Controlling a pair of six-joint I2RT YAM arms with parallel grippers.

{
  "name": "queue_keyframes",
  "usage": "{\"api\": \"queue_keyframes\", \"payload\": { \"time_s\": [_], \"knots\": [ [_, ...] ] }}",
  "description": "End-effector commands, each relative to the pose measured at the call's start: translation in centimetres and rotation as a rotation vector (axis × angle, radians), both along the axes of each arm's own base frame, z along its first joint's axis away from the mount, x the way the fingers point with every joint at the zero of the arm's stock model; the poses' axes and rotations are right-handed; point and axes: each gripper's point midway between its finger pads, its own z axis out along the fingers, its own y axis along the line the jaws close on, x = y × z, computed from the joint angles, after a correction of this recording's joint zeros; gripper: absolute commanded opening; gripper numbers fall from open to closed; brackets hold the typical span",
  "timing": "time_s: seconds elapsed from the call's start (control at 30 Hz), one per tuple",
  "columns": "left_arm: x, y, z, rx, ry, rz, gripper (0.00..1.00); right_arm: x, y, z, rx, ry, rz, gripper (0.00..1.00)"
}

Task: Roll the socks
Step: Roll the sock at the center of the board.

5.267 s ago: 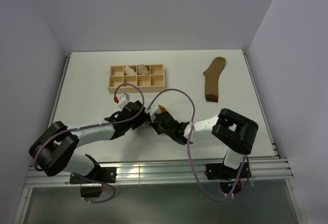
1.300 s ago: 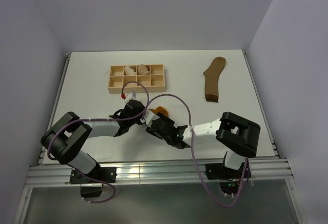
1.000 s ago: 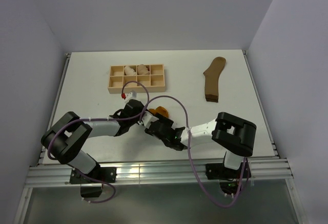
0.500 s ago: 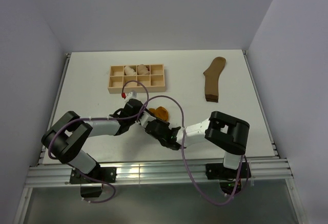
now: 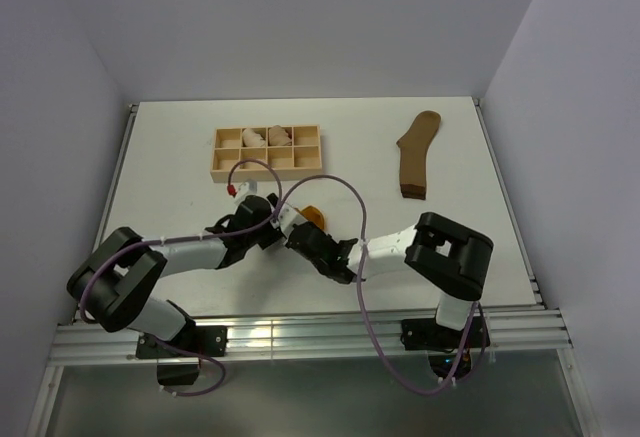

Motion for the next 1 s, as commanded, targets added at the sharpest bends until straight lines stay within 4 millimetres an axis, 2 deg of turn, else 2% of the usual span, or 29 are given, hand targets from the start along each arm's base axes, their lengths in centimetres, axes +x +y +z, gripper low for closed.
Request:
{"api": "queue_keyframes", "payload": {
  "time_s": [0.0, 0.13, 0.2, 0.33, 0.37, 0.4, 0.43, 0.53, 0.57, 0.63, 0.83, 0.97],
  "knots": [
    [-0.2, 1.1, 0.9, -0.034, 0.001, 0.048, 0.79, -1.5, -0.2, -2.5, 0.071, 0.194, 0.011, 0.0],
    [-0.3, 2.9, 1.2, -0.059, -0.002, 0.111, 0.88, -1.8, 0.0, -2.8, 0.121, 0.267, 0.012, 0.0],
    [-0.1, 3.8, 1.9, -0.082, -0.016, 0.149, 0.9, -2.0, 0.2, -3.0, 0.15, 0.307, 0.018, 0.0],
    [-0.4, 5.5, 2.4, -0.1, -0.047, 0.208, 0.91, -2.4, 0.6, -3.2, 0.234, 0.431, 0.038, 0.0],
    [-0.3, 5.9, 2.6, -0.103, -0.055, 0.219, 0.91, -1.9, 0.4, -3.2, 0.261, 0.457, 0.014, 0.0],
    [-0.2, 6.2, 3.4, -0.119, -0.079, 0.226, 0.91, -2.0, 0.7, -3.1, 0.285, 0.49, 0.025, 0.0],
    [-0.4, 6.3, 3.3, -0.117, -0.085, 0.222, 0.91, -2.6, 1.2, -3.0, 0.321, 0.549, 0.061, 0.0],
    [-0.7, 6.2, 3.7, -0.126, -0.11, 0.189, 0.9, -1.8, 0.9, -2.9, 0.41, 0.644, 0.033, 0.0],
    [-0.8, 6.1, 3.8, -0.122, -0.116, 0.177, 0.89, -2.3, 1.3, -3.0, 0.445, 0.704, 0.046, 0.0],
    [-1.0, 5.9, 3.7, -0.131, -0.118, 0.16, 0.88, -1.5, 0.8, -3.0, 0.484, 0.741, 0.017, 0.0],
    [-1.4, 4.8, 2.9, -0.149, -0.101, 0.101, 0.86, -1.5, 0.8, -2.9, 0.669, 0.931, -0.019, 0.0],
    [-1.3, 4.1, 2.5, -0.165, -0.092, 0.08, 0.84, -1.5, 0.4, -4.0, 0.718, 1.013, -0.065, 0.0]
  ]
}}
